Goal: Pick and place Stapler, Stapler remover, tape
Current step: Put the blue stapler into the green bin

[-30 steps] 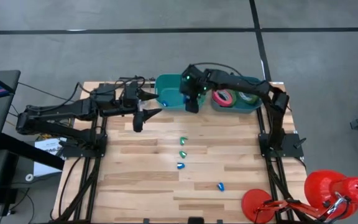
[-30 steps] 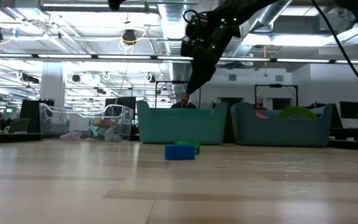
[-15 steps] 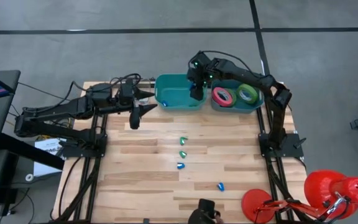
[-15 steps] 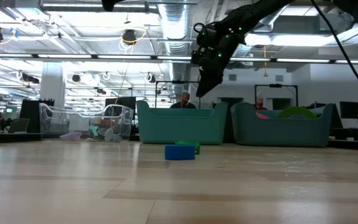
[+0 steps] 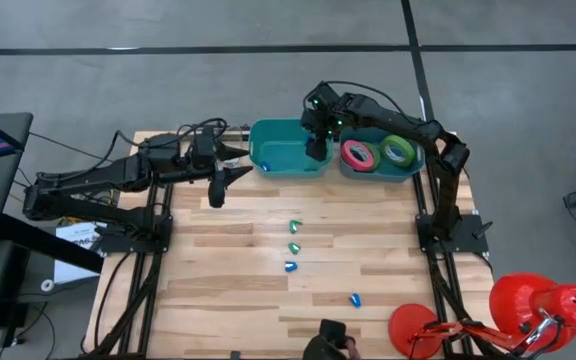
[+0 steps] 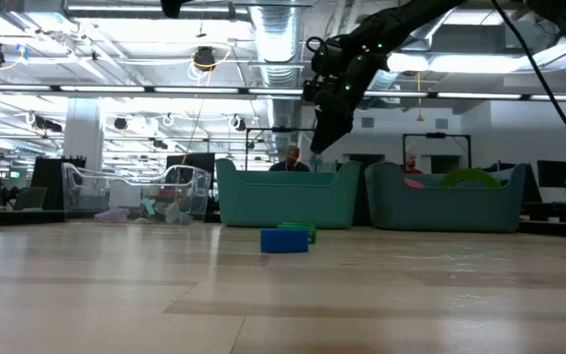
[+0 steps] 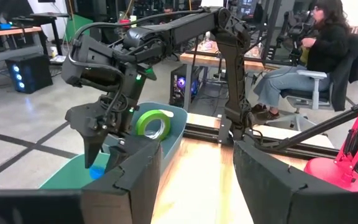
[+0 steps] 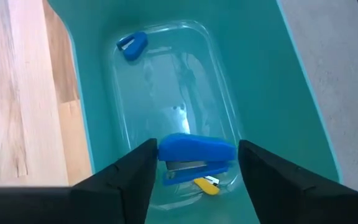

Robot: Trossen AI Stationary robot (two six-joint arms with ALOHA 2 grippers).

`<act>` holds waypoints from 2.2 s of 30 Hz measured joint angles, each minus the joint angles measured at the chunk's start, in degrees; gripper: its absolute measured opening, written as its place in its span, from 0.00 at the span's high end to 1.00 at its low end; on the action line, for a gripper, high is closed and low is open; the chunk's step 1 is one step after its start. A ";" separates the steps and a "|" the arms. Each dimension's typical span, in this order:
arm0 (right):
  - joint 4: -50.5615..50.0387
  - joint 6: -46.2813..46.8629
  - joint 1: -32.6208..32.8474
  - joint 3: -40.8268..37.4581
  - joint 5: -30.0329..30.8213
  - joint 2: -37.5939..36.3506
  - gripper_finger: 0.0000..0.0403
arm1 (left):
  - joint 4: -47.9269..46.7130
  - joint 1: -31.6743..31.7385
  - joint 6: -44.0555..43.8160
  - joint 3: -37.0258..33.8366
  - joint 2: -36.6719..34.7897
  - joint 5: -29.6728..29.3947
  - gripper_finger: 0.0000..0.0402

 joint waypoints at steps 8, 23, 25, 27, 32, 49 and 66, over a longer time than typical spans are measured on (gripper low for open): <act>-0.48 0.22 0.26 0.00 -0.46 0.00 0.33 | -0.04 0.00 0.00 0.00 0.00 0.01 0.52; -11.78 2.46 7.86 -0.04 -4.59 -10.33 0.33 | -0.37 -0.14 -1.86 -2.04 0.09 0.02 0.53; -13.05 3.05 9.56 -0.04 -4.58 -12.38 0.33 | -0.22 -0.17 -2.83 -2.79 0.14 0.04 0.54; -14.23 4.28 11.15 -0.04 -4.34 -14.56 0.33 | -0.37 -0.22 -3.36 -3.30 0.51 0.26 0.53; -14.84 7.66 15.11 -0.04 -2.79 -19.28 0.33 | -0.35 -0.22 -3.45 -3.52 0.97 0.28 0.53; -14.70 18.56 30.24 -9.74 1.20 -25.57 0.33 | -0.33 -0.22 -3.06 -3.54 1.01 0.28 0.54; -15.01 46.94 50.15 -14.93 12.46 -25.45 0.33 | -0.33 -0.22 -3.02 -3.54 1.01 0.28 0.54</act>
